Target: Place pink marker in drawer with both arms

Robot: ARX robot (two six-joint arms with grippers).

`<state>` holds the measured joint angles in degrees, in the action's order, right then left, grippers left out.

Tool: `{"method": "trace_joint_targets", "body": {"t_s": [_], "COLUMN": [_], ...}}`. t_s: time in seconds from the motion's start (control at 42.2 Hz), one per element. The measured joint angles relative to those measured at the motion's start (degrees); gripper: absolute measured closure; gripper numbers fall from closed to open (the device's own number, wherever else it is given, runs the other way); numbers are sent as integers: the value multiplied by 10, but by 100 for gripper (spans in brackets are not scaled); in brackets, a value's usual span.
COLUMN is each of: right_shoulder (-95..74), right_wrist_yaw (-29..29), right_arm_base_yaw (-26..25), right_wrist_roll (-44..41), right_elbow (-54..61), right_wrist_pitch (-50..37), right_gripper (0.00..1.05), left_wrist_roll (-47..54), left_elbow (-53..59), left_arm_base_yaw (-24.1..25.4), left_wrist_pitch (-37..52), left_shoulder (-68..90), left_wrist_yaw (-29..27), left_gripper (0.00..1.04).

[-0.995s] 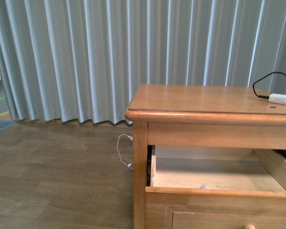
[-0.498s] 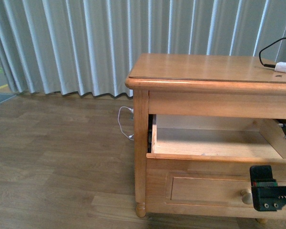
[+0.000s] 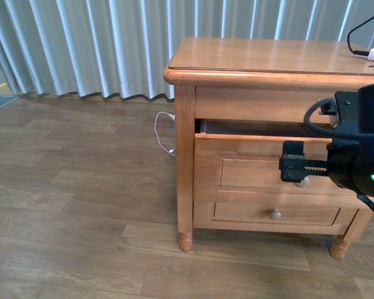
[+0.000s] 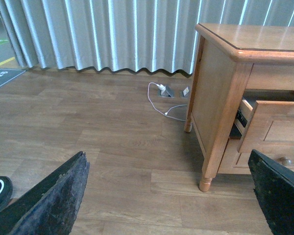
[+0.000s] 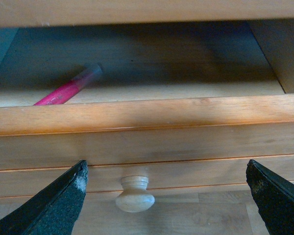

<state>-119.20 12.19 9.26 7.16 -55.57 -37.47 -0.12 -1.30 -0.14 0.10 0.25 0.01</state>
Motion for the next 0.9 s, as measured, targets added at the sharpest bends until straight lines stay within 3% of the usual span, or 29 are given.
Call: {"method": "trace_joint_targets", "body": {"t_s": [0.521, 0.758, 0.9], "right_shoulder": [-96, -102, -51], "right_wrist_yaw": [3, 0, -4], "right_arm_base_yaw": [14, 13, 5], "right_wrist_roll": [5, -1, 9], "right_elbow": [-186, -186, -124], "right_wrist_pitch": [68, 62, 38], "right_gripper": [9, 9, 9], "left_wrist_roll": [0, 0, 0], "left_elbow": [0, 0, 0], "left_arm_base_yaw": [0, 0, 0], "left_wrist_pitch": [0, 0, 0], "left_shoulder": [0, 0, 0], "left_wrist_yaw": [0, 0, 0], "left_gripper": [6, 6, 6]}}
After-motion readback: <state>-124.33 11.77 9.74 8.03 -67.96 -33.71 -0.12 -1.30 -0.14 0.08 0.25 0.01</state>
